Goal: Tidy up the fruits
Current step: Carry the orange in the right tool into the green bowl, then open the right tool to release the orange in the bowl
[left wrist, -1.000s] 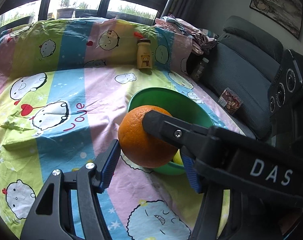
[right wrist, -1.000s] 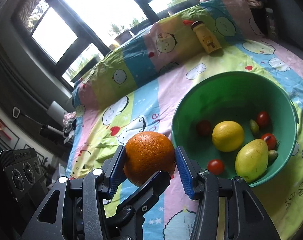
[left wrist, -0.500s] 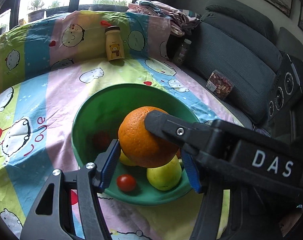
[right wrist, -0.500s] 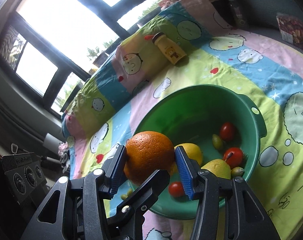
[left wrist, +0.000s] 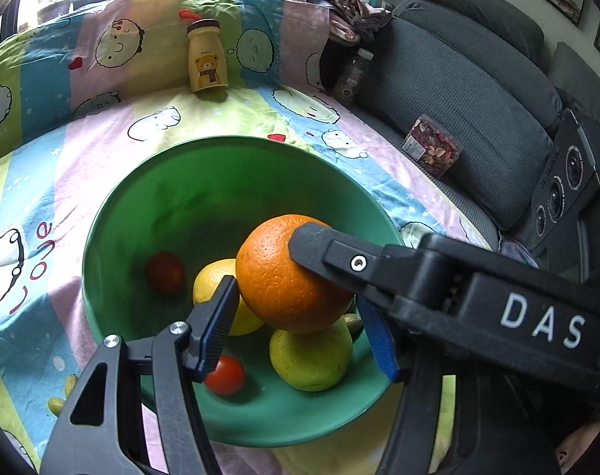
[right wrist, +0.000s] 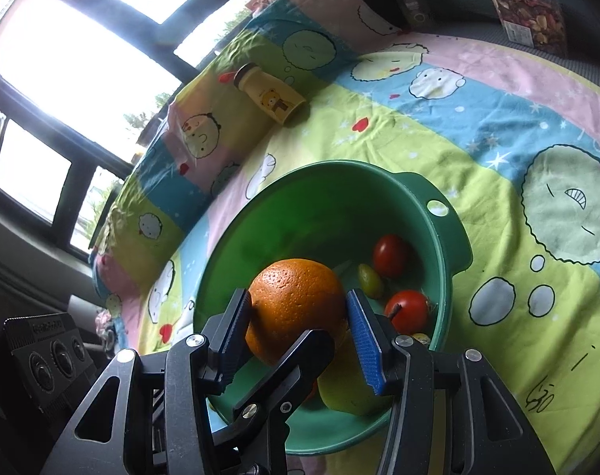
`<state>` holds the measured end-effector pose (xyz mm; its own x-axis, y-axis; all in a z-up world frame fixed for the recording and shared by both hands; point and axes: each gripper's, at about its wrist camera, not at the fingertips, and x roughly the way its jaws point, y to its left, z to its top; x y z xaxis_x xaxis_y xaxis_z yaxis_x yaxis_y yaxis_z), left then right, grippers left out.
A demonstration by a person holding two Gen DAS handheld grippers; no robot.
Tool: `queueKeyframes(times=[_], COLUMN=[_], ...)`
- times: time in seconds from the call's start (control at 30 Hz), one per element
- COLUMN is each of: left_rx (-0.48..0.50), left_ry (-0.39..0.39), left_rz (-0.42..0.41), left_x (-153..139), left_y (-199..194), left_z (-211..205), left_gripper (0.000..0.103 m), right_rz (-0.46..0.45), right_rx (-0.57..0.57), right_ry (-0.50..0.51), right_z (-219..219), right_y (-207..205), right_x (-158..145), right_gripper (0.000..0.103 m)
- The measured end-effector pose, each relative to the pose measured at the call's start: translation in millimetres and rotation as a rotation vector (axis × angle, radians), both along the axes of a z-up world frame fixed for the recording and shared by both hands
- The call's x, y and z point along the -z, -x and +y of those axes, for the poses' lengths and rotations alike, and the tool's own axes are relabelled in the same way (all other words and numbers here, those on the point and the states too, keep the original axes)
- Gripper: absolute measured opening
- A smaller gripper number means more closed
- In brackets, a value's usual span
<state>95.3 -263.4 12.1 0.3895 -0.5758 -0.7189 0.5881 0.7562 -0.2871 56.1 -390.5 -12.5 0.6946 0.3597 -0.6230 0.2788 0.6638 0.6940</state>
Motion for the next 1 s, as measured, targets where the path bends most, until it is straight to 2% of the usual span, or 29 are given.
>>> queueKeyframes(times=[0.13, 0.27, 0.4, 0.67, 0.83, 1.0], left_rx=[-0.009, -0.002, -0.025, -0.144, -0.268, -0.374], left_ry=[0.002, 0.005, 0.025, 0.046, -0.022, -0.044], left_rz=[-0.007, -0.057, -0.046, -0.049, -0.082, -0.076], left_x=[-2, -10, -16, -28, -29, -20], left_y=[1, 9, 11, 22, 31, 36], left_z=[1, 4, 14, 61, 102, 147], left_gripper=[0.060, 0.061, 0.064, 0.074, 0.074, 0.075], right_rz=[-0.008, -0.010, -0.026, -0.038, -0.062, -0.076], right_rx=[0.001, 0.029, 0.053, 0.081, 0.071, 0.055], right_ry=[0.006, 0.033, 0.039, 0.040, 0.044, 0.094], right_z=[2, 0, -5, -7, -2, 10], right_y=[1, 4, 8, 11, 13, 14], right_x=[-2, -4, -7, -9, -13, -20], right_gripper=[0.053, 0.053, 0.053, 0.054, 0.055, 0.058])
